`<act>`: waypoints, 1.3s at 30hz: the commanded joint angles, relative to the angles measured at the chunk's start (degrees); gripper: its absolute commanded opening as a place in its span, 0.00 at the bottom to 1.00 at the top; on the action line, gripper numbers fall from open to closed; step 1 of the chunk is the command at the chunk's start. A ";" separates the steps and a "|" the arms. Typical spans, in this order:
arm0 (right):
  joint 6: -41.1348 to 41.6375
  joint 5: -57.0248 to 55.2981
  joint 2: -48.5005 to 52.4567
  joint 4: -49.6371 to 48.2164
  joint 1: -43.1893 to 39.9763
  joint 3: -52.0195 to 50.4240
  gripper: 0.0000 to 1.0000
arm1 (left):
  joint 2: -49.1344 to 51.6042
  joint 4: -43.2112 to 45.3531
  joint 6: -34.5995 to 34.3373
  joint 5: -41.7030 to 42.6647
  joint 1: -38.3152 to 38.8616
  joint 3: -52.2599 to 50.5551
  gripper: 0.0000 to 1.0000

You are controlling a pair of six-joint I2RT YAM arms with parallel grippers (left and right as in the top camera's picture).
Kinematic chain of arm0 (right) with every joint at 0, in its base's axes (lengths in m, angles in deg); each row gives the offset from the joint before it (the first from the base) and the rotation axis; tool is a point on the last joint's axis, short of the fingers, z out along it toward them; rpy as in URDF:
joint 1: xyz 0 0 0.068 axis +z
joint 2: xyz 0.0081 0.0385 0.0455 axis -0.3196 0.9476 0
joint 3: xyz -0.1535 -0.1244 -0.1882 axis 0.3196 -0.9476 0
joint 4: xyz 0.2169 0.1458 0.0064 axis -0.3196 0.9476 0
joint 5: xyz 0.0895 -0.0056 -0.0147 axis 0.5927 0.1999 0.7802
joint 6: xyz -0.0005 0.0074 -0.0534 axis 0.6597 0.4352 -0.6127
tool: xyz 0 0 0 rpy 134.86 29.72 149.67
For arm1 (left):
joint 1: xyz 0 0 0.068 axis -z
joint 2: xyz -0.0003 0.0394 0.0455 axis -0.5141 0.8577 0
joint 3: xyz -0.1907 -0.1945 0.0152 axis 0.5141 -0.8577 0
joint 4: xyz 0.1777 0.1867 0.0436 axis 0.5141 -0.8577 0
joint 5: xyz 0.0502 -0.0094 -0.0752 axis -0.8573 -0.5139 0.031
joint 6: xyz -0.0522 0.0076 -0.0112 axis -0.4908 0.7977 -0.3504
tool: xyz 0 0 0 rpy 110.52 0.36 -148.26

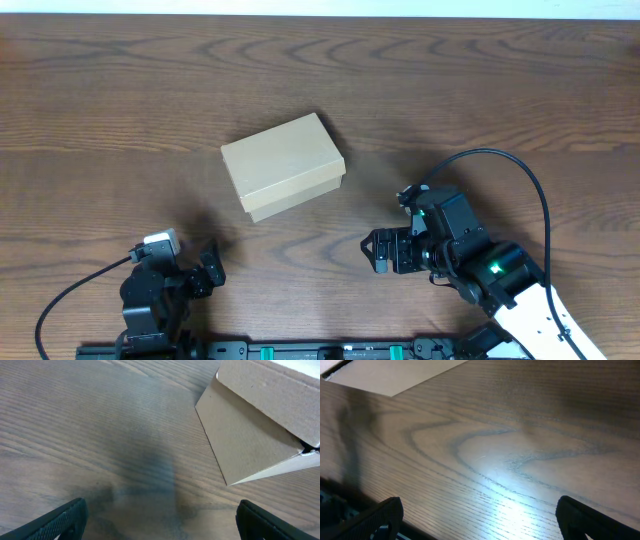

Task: Pack container

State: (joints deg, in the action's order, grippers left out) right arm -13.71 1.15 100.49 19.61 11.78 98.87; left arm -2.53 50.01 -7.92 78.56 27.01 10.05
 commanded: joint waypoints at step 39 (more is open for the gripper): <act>-7.74 -21.44 -53.29 -22.49 11.30 -34.21 0.99 | -0.52 -0.15 1.20 0.81 -0.13 -0.31 0.95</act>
State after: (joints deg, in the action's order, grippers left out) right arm -20.37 -19.49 49.28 -2.71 22.42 64.90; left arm -2.68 50.01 -7.74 78.73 27.01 10.05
